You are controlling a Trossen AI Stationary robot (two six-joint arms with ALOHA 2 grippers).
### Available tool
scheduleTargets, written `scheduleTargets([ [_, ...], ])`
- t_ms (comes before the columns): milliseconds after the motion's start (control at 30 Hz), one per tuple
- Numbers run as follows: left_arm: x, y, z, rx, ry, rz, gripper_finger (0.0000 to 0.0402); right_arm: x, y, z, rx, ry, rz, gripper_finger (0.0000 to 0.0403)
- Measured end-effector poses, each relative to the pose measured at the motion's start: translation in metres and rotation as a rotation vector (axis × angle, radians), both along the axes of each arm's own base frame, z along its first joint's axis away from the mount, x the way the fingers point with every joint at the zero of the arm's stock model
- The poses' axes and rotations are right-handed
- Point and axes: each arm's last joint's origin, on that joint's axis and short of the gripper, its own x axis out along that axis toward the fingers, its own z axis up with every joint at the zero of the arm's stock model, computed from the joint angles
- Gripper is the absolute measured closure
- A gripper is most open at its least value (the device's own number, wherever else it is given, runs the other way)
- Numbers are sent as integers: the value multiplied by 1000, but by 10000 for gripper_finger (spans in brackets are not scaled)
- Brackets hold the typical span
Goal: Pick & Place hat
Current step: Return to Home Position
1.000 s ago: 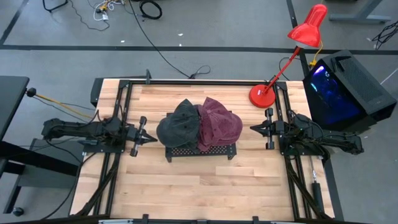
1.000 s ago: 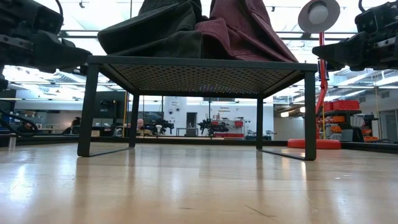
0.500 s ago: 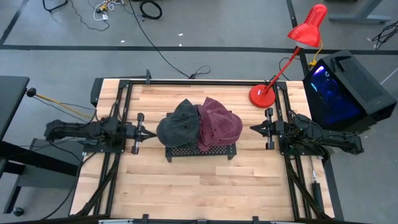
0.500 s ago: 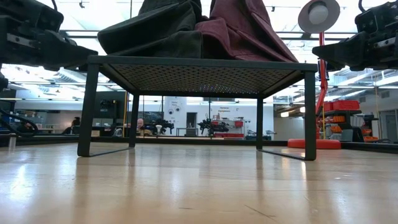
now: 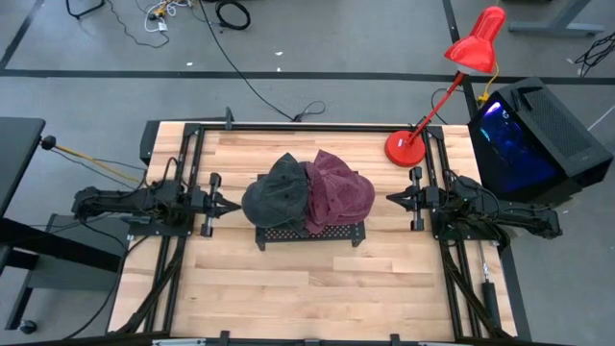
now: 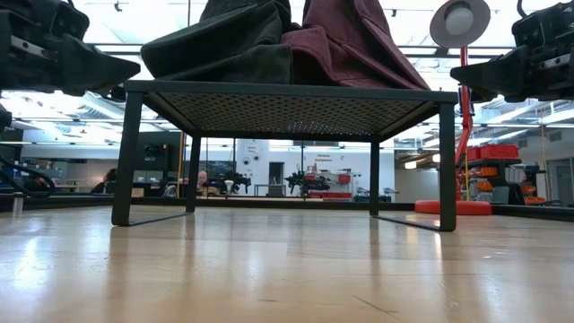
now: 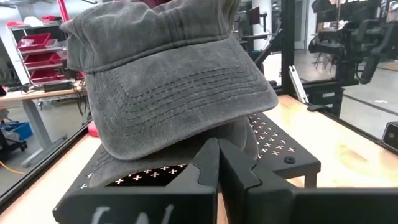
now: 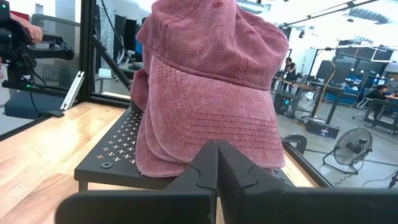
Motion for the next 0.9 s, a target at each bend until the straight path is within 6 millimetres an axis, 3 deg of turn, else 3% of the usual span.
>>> scheduleTargets([
  [300, 0, 0, 1, -2, -15, -16, 376, 0, 0, 0, 0, 0, 0, 399],
  [900, 0, -1, 2, 0, -23, -17, 374, 0, 0, 0, 0, 0, 0, 399],
])
